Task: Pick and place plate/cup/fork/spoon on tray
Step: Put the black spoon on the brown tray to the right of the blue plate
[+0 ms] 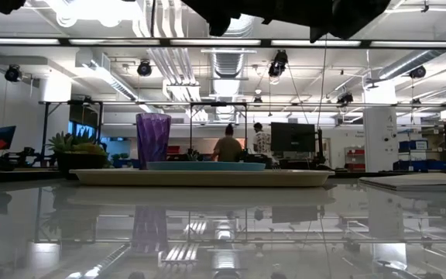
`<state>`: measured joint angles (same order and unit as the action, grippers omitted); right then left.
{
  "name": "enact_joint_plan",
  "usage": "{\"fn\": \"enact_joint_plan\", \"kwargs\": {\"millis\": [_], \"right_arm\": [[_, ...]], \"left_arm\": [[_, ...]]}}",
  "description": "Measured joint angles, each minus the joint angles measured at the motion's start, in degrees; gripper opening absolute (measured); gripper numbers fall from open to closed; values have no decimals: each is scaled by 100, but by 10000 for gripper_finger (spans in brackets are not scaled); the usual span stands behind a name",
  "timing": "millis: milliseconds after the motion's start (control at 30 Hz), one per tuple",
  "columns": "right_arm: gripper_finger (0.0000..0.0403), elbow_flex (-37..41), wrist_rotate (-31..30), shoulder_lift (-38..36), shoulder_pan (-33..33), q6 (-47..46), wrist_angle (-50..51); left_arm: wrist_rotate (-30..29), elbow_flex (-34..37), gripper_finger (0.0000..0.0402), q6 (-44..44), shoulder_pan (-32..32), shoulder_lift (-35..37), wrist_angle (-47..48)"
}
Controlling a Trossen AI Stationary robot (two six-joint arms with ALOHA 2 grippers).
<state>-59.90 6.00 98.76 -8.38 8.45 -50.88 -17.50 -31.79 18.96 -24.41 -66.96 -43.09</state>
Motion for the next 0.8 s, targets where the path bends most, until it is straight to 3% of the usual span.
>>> {"fn": "enact_joint_plan", "kwargs": {"millis": [300,633,800], "right_arm": [[126,-57,17,0,0,22,9],[20,-59,49,0,0,-9,138],[14,-52,42,-7,-24,-49,256]], "left_arm": [[-13,-2,0,-2,140,-149,-286],[-42,-2,0,-20,193,-153,-292],[-64,12,10,-50,193,-153,-250]]}}
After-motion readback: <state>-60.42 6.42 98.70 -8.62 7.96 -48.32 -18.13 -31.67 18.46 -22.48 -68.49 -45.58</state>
